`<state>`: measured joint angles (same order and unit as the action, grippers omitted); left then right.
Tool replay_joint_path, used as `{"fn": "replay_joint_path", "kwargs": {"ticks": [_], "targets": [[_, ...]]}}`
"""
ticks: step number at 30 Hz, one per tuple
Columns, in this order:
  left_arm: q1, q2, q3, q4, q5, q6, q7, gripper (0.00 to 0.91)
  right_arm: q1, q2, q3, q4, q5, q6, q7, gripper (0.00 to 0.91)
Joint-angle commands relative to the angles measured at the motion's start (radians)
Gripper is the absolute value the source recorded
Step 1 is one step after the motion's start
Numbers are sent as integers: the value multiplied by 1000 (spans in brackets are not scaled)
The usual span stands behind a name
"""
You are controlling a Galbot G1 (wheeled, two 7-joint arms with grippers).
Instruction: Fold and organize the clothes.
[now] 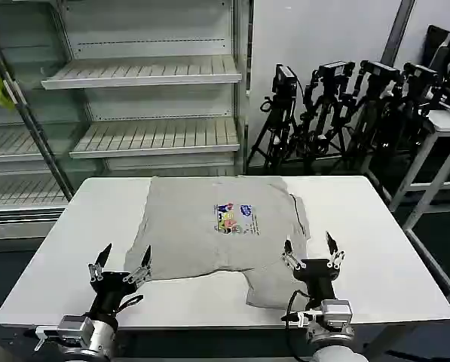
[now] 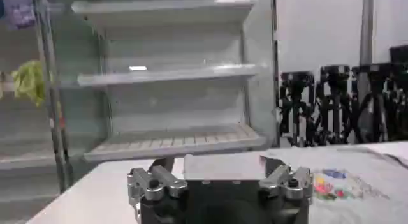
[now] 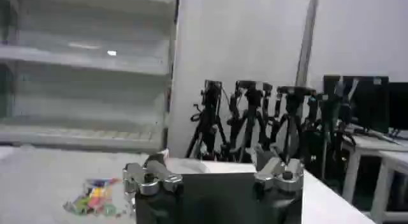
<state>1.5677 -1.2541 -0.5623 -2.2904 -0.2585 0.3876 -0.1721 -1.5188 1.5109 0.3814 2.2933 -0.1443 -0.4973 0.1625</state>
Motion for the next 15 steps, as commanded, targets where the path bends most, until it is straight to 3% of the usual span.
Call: {"fn": "replay_joint_path", "kwargs": {"ticks": [1, 2, 15], "targets": [[-6, 11, -11, 17, -59, 159, -21, 907, -57, -27, 28, -21, 24, -81, -13, 907], [-11, 17, -17, 22, -98, 192, -29, 907, -62, -28, 36, -27, 39, -81, -9, 907], [-88, 84, 24, 171, -208, 190, -58, 907, -97, -15, 19, -96, 53, -80, -7, 907]]}}
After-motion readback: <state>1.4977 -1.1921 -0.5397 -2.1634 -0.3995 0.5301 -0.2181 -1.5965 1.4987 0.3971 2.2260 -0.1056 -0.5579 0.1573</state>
